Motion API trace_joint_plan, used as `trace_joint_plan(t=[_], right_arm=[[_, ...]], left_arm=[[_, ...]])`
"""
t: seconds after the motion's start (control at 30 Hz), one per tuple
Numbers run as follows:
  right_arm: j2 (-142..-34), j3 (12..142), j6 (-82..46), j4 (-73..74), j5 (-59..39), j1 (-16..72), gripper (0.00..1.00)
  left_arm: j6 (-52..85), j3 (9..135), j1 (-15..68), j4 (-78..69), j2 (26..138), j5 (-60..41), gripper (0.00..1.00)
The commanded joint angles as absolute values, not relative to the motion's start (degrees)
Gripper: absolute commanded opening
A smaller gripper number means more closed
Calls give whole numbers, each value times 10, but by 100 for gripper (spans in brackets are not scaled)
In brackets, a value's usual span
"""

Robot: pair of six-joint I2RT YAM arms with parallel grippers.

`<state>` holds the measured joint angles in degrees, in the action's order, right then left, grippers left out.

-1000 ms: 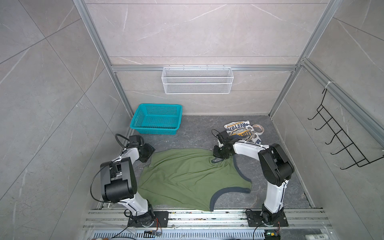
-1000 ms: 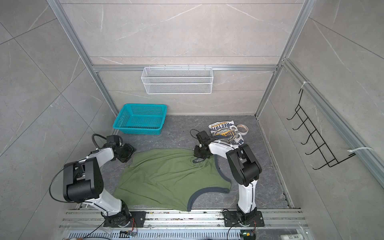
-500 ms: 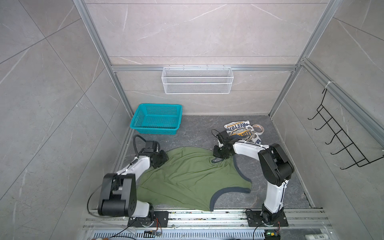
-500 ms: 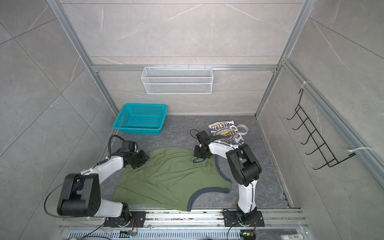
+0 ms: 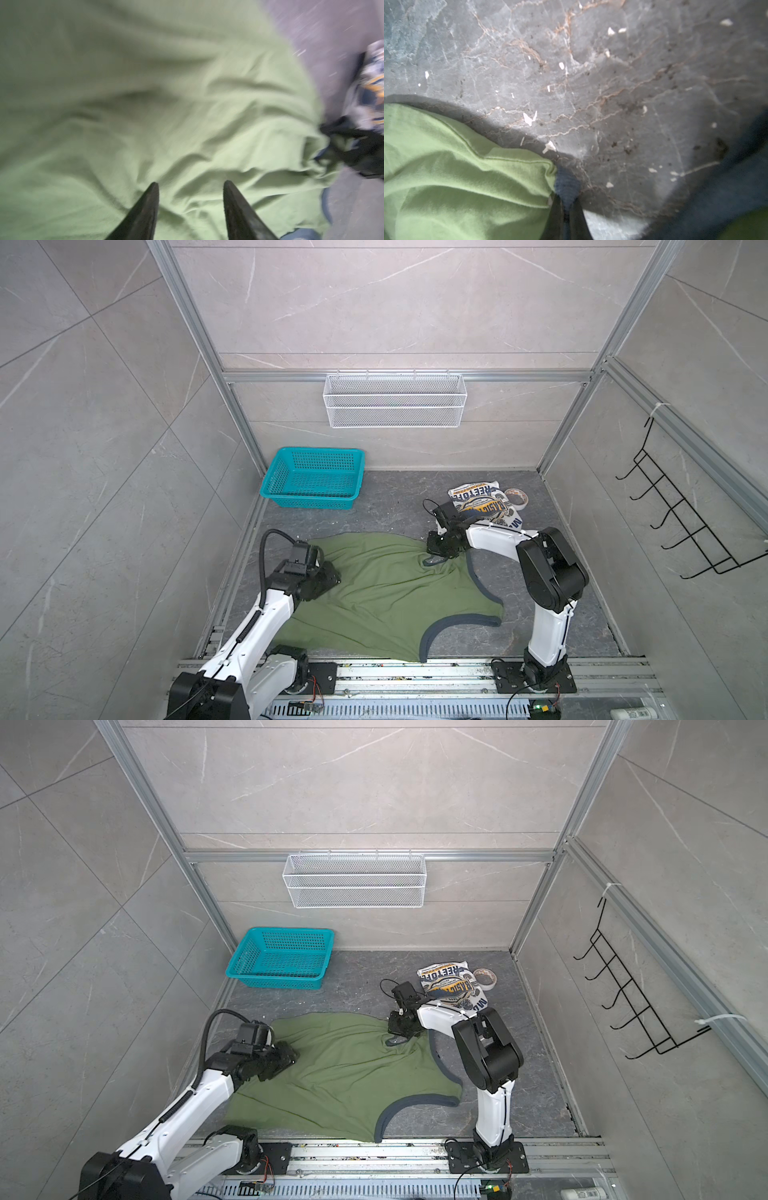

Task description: Fold and stack the tank tops

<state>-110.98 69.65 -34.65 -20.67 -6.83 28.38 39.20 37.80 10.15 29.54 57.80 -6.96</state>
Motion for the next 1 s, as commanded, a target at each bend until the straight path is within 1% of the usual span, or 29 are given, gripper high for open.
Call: trace_joint_plan(t=[0.0, 0.1, 0.2, 0.37, 0.6, 0.67, 0.77, 0.9, 0.97], right_arm=[[-1100, 685, -337, -218, -54, 287, 2], [-1103, 685, -338, -215, -52, 287, 2], [-1104, 687, -342, -214, -55, 287, 2], [-1102, 696, -341, -215, -64, 287, 2], [-1106, 710, -338, -222, -68, 289, 2], [-1107, 712, -339, -224, -67, 288, 2], [-1108, 716, -338, -228, -60, 289, 2], [-1120, 747, -333, -243, -53, 289, 2], [-1128, 770, -331, -251, -50, 287, 2]], left_arm=[[363, 453, 46, 297, 621, -31, 56], [374, 479, -29, 241, 695, -58, 56], [380, 505, -72, 189, 785, -76, 59], [370, 544, -79, 116, 909, -114, 61], [357, 583, -77, 86, 1003, -148, 60], [356, 583, -74, 82, 1014, -154, 57], [355, 577, -72, 71, 1016, -163, 47], [365, 574, -72, 42, 1022, -193, 29], [371, 574, -72, 31, 1021, -198, 21]])
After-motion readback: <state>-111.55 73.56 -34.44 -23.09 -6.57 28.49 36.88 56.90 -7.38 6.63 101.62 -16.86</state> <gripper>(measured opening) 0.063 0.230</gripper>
